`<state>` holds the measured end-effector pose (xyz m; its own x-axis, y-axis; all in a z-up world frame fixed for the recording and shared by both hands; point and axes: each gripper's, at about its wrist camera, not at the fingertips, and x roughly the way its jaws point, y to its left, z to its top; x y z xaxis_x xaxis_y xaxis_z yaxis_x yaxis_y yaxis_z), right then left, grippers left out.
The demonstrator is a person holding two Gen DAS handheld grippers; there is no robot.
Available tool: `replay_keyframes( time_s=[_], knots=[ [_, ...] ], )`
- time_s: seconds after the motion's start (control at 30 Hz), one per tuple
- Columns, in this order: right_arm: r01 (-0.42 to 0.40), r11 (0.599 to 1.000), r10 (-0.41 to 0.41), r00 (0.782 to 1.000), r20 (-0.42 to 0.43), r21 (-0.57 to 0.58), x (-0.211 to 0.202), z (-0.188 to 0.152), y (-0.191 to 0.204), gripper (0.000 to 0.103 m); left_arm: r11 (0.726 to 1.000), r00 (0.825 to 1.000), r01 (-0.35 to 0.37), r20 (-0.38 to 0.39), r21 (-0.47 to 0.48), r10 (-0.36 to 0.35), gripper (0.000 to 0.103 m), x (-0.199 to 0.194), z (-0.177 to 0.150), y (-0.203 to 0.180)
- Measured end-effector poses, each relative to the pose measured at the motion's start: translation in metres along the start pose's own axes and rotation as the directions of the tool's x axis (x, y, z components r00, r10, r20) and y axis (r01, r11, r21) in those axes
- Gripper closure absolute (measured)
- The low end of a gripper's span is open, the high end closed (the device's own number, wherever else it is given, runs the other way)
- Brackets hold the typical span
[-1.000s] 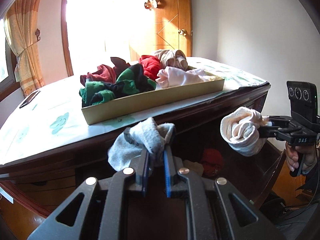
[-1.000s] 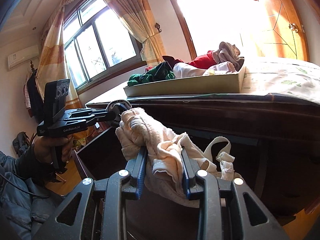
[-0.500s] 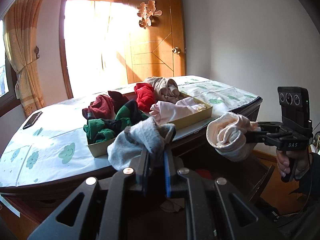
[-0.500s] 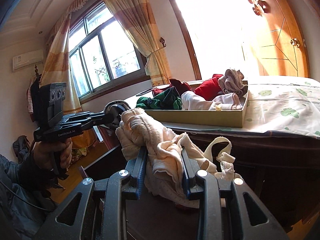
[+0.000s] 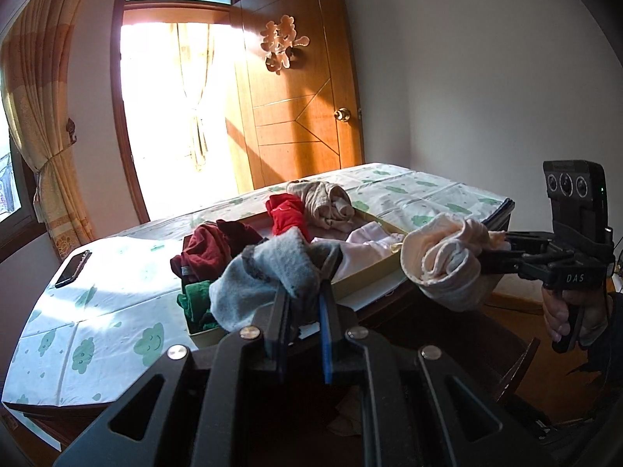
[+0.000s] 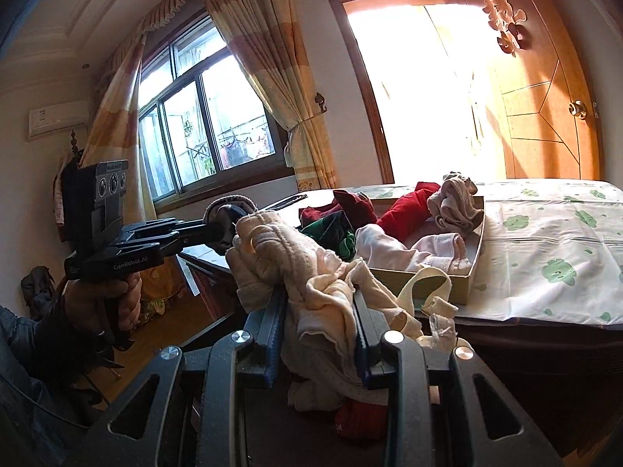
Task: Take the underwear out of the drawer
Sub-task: 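Carry the white underwear and grey sock over the beige tray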
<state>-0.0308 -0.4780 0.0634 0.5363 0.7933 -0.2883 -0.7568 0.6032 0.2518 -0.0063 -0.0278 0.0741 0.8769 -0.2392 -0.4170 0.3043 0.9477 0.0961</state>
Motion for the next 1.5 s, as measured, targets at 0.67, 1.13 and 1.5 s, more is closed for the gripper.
replay_keyframes(
  time_s=[0.67, 1.13, 1.5],
  knots=[
    [0.037, 0.999, -0.037, 0.998, 0.060, -0.008, -0.008, 0.032, -0.005, 0.070, 0.997, 0.998, -0.056, 0.046, 0.054, 0.053, 0.092, 0.007, 0.038, 0.007],
    [0.064, 0.998, -0.065, 0.994, 0.088, 0.005, -0.010, 0.049, -0.016, 0.070, 0.994, 0.994, -0.095, 0.058, 0.059, 0.091, 0.092, 0.019, 0.051, 0.017],
    [0.095, 0.995, -0.095, 0.992, 0.078, 0.006, 0.010, 0.071, -0.030, 0.070, 0.989, 0.991, -0.133, 0.027, 0.061, 0.131, 0.092, 0.052, 0.064, 0.032]
  ],
)
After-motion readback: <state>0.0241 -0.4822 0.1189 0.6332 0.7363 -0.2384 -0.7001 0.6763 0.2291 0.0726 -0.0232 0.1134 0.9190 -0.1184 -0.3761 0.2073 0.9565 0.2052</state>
